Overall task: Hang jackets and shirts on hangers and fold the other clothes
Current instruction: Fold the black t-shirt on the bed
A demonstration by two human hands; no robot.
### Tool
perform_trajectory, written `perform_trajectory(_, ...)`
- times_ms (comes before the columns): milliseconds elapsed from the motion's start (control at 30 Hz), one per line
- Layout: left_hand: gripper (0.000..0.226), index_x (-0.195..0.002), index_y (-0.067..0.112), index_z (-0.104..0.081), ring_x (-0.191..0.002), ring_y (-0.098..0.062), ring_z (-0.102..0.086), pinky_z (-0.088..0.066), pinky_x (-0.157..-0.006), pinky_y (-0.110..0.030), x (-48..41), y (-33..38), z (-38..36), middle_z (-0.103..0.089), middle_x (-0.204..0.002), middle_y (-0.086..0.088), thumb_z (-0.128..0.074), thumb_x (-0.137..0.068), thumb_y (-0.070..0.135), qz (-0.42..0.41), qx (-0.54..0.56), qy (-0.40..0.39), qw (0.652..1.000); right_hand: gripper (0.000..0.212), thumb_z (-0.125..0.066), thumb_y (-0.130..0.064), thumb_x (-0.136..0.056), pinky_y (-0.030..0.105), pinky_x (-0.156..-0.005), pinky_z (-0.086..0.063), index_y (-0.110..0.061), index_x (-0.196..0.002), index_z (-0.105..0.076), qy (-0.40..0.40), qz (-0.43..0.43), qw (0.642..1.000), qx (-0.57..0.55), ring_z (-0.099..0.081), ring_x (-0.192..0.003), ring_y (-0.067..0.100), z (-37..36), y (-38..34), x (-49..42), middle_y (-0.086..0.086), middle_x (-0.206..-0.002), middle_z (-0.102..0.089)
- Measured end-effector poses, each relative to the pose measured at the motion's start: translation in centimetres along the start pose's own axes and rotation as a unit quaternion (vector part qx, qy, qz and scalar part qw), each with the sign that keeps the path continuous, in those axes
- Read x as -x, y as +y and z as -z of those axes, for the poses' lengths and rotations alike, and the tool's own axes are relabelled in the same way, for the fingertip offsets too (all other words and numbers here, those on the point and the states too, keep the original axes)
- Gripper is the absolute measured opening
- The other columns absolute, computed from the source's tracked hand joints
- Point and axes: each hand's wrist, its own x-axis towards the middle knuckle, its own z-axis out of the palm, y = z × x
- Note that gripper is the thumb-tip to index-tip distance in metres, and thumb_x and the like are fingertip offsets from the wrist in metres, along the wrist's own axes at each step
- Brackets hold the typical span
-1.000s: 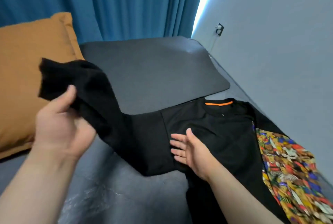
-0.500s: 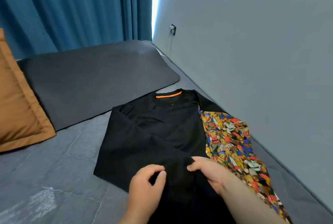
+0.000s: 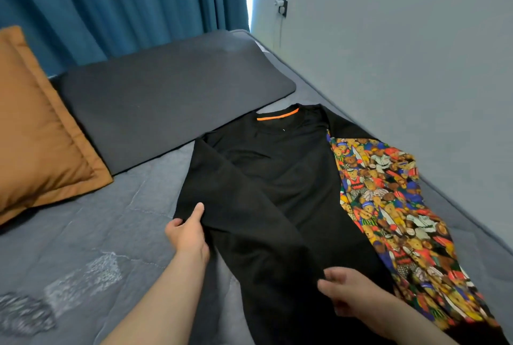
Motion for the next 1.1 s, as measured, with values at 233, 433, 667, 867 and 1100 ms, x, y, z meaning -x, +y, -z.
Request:
perform_trajectory(233, 0.031, -0.105, 0.024, -0.048, -0.084, -0.021, -0.060, -0.055, -0.079, -0.037, 0.0, 0.1, -0.5, -0.057, -0.108, -0.010, -0.071, -0.085, 0.018, -0.064, 0.008, -0.021, 0.998, 0.018, -0.065, 0.001, -0.086, 0.032, -0.097, -0.047, -0.011, -0.099, -0.065, 0.026, -0.049, 0.998, 0.023, -0.065, -0.094, 0.024, 4.4, 0.9, 1.3, 0.013, -0.100, -0.067)
perform_trajectory(433, 0.022, -0.103, 0.016, -0.059, -0.086, -0.022, -0.066, -0.055, -0.076, -0.037, -0.3, -0.4, -0.8, -0.068, -0.105, -0.012, -0.068, -0.086, 0.006, 0.057, -0.007, -0.110, 0.992, 0.037, -0.077, -0.033, -0.078, 0.027, -0.081, -0.057, -0.024, -0.111, -0.065, -0.006, -0.135, 0.976, 0.171, -0.066, -0.096, 0.009, 5.1, 0.0, 2.6, -0.004, -0.114, -0.066)
perform_trajectory(667, 0.024, -0.087, 0.016, -0.069, -0.081, -0.022, -0.069, -0.056, -0.077, -0.036, -2.2, 2.7, -3.6, -0.072, -0.086, -0.003, -0.084, -0.071, 0.026, -0.085, -0.410, -0.182, 0.890, 0.019, -0.076, -0.027, -0.081, 0.033, -0.093, -0.053, -0.021, -0.099, -0.073, 0.043, -0.042, 0.987, 0.152, -0.071, -0.087, 0.006, 1.5, 1.5, 0.7, -0.006, -0.091, -0.076)
perform_trajectory(867, 0.030, -0.104, 0.008, -0.064, -0.091, -0.028, -0.064, -0.053, -0.084, -0.037, -3.2, 5.4, -6.8, -0.067, -0.100, -0.009, -0.074, -0.083, 0.027, -0.123, -0.417, -0.158, 0.887, 0.017, -0.078, -0.029, -0.080, 0.023, -0.070, -0.055, -0.017, -0.088, -0.069, 0.077, -0.025, 0.983, 0.162, -0.070, -0.076, 0.010, 0.9, 1.2, 1.5, -0.003, -0.084, -0.073)
perform_trajectory(1100, 0.019, -0.102, 0.019, -0.069, -0.081, -0.016, -0.069, -0.048, -0.083, -0.032, -5.5, 6.8, -2.6, -0.074, -0.091, 0.001, -0.057, -0.088, 0.023, 0.126, -0.387, -0.284, 0.868, 0.027, -0.083, -0.031, -0.072, 0.026, -0.082, -0.054, -0.026, -0.096, -0.072, 0.087, -0.084, 0.982, 0.147, -0.068, -0.089, 0.010, -0.7, 5.0, 3.9, -0.007, -0.093, -0.074)
